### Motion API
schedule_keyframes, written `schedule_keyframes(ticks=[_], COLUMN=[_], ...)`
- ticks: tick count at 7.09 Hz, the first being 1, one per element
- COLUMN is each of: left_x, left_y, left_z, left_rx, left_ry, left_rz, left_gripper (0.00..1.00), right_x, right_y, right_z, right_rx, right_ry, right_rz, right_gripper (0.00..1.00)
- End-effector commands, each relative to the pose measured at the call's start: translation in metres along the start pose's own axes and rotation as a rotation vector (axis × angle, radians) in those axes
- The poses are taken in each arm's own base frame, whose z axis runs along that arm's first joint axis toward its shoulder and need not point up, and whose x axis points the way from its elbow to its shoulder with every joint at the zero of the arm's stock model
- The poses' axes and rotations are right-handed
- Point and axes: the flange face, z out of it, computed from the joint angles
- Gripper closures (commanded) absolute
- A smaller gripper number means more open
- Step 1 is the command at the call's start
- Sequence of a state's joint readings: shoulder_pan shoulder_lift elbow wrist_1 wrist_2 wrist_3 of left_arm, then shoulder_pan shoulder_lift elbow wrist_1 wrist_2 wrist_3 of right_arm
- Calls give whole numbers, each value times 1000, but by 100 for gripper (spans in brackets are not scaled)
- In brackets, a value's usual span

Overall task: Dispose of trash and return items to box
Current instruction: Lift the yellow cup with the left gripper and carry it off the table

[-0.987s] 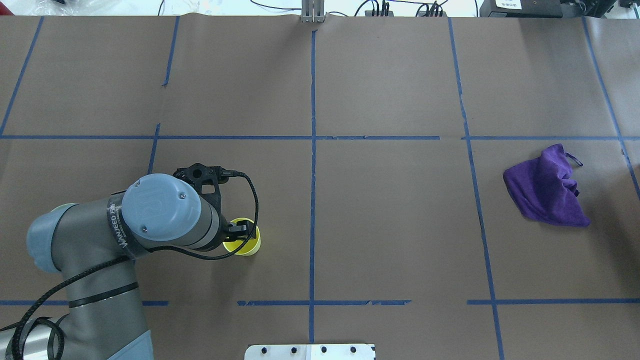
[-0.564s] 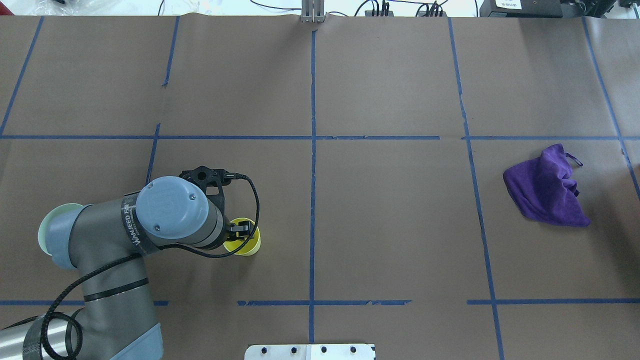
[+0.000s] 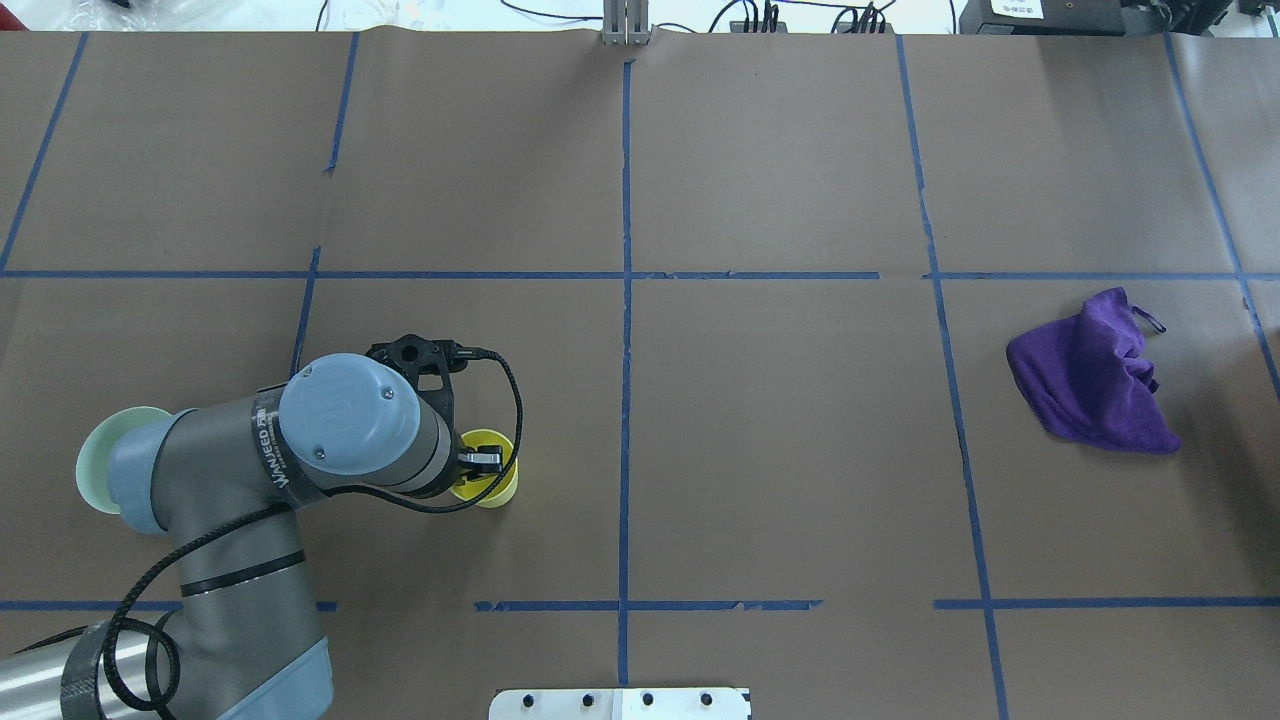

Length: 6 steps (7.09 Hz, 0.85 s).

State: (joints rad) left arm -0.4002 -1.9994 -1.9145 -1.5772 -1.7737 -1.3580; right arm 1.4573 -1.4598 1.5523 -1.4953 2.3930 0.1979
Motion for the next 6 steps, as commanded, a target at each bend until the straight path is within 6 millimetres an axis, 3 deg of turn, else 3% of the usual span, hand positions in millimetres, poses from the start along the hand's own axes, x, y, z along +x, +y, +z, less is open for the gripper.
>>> schedule_keyframes(ticks=[1, 2, 3, 4, 5, 6], left_x=[0, -36, -68, -104, -141, -191], left_y=[-6, -47, -61, -74, -96, -110], left_z=[-65, -117, -143, -153, -155, -152], left_rx=[-5, 54, 89, 125, 166, 181], left_ry=[116, 158, 168, 142, 82, 0], left_rz=[-6, -73, -105, -120, -21, 121], left_gripper=[100, 100, 100, 100, 100, 100], right_x=[3, 3, 3, 5, 5, 10], right_y=[-2, -2, -2, -2, -1, 0], right_z=[3, 3, 3, 5, 5, 9], right_rx=[10, 11, 13, 10, 14, 24], right_ry=[-2, -1, -1, -2, -3, -5], right_rz=[-9, -10, -14, -11, -15, -26], right_gripper=[0, 0, 0, 0, 0, 0])
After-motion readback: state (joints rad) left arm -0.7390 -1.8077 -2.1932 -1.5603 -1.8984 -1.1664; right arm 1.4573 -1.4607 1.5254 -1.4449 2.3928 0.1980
